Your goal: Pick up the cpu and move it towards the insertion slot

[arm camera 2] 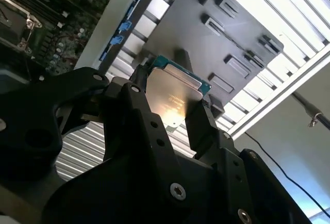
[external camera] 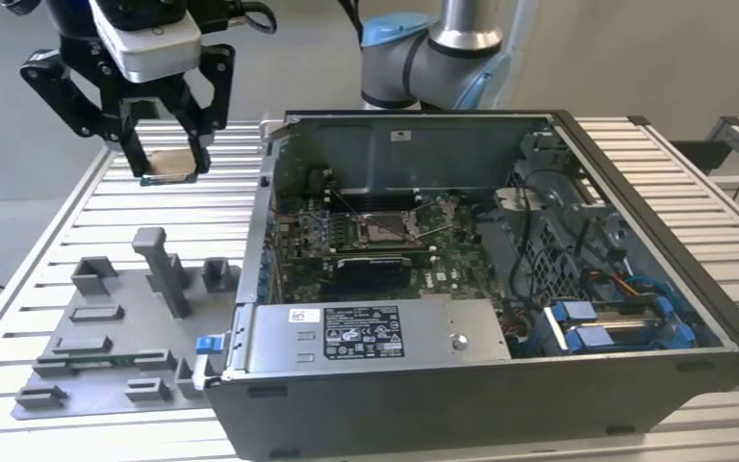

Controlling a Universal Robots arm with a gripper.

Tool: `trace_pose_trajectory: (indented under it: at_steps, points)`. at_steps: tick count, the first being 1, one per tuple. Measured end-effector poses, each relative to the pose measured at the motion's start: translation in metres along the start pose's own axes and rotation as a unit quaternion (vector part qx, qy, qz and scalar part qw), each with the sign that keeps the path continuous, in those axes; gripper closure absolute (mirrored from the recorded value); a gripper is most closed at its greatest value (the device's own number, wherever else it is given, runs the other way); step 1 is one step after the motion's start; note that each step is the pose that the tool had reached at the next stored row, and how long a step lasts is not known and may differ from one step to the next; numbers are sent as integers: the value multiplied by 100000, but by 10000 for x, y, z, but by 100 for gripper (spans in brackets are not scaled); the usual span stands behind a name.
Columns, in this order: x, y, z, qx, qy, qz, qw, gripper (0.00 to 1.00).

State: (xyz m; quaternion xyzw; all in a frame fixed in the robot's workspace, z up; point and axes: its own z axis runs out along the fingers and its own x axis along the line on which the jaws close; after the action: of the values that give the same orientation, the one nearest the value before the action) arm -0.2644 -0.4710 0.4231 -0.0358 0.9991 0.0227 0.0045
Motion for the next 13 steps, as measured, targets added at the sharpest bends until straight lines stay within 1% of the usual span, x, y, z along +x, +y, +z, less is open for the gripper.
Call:
trace_pose_trajectory:
  at_steps: [7, 13]
  points:
    - [-278, -21, 14, 2, 3, 0, 100000, 100]
    - [-488, -36, 28, 1, 0, -2, 100000, 100]
